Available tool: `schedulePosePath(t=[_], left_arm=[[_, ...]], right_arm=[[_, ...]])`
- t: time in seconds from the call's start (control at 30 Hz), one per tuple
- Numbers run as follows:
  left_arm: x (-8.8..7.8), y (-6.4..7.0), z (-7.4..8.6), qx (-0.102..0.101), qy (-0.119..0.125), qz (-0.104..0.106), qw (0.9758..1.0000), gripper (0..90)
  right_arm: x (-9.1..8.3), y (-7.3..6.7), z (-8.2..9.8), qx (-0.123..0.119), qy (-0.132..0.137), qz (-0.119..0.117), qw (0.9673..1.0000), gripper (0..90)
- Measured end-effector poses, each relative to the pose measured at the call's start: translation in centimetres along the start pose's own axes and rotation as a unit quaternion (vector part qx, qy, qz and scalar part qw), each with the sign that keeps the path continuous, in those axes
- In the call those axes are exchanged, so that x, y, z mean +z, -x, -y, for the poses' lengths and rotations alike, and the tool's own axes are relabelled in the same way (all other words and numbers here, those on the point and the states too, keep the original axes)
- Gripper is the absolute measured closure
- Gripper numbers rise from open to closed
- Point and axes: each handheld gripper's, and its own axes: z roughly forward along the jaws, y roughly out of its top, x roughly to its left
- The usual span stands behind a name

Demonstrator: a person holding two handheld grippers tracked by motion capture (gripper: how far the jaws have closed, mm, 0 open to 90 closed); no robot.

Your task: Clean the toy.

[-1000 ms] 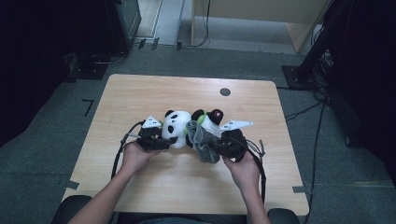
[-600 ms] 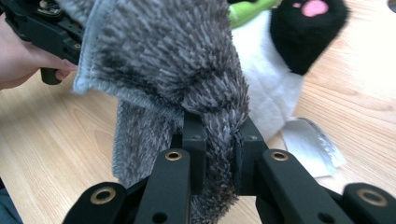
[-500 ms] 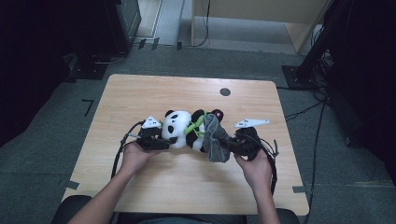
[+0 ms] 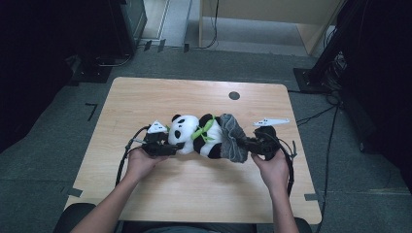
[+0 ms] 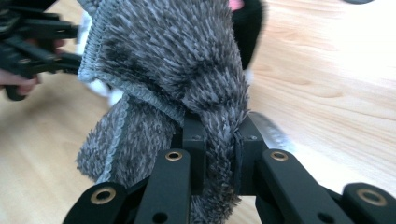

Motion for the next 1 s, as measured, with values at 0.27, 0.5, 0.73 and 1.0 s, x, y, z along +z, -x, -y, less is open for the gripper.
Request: schedulePosePath(t=[0.27,0.5,0.73,1.0], left_arm=[[0.0,0.0,0.0,0.001,0.001,-0.001,1.0000,32.4],[0.0,-0.1,-0.1,0.000,0.002,0.001,1.0000,31.5],[0.0,-0.1,-0.1,0.002,0.002,0.000,1.0000,31.4],[0.0,-0.1,0.0,0.005,0.003,-0.001,1.0000,31.3]], right_arm=[[-0.1,2.6,-0.5,0.024,0.011,0.011,0.9996,80.0],[0.1,5.6,-0.5,0.048,0.015,0.033,0.9982,80.0],[0.8,8.4,-0.1,0.065,0.007,0.061,0.9960,80.0],[2.7,11.0,0.6,0.076,-0.009,0.094,0.9927,79.7]])
